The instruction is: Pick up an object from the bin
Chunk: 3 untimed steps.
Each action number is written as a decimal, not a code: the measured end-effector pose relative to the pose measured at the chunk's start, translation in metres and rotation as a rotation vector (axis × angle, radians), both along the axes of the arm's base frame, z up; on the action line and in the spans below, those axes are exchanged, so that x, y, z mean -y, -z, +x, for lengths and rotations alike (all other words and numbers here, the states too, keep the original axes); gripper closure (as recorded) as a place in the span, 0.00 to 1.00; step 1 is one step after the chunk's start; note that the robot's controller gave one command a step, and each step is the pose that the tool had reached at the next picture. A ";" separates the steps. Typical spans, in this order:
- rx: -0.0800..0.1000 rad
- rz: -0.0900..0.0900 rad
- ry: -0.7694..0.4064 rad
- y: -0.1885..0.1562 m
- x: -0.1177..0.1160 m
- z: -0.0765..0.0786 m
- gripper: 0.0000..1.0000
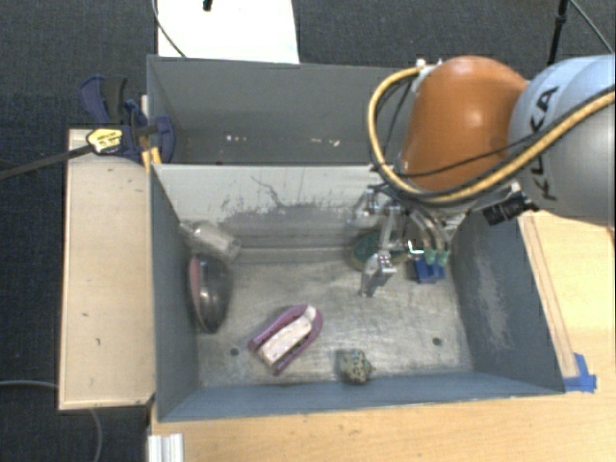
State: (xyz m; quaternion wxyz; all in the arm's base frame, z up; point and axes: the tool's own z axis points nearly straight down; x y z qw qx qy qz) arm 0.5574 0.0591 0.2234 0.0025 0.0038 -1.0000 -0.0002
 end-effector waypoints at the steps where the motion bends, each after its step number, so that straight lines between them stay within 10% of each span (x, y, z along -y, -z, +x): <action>1: 0.002 0.003 -0.215 0.064 -0.135 -0.056 0.00; 2: 0.013 0.003 -0.381 0.151 -0.031 -0.017 0.00; 3: 0.009 0.004 -0.580 0.152 -0.097 -0.053 0.00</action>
Offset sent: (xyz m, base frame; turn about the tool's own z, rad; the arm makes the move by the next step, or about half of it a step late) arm -0.0542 0.1306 -0.0625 -0.2055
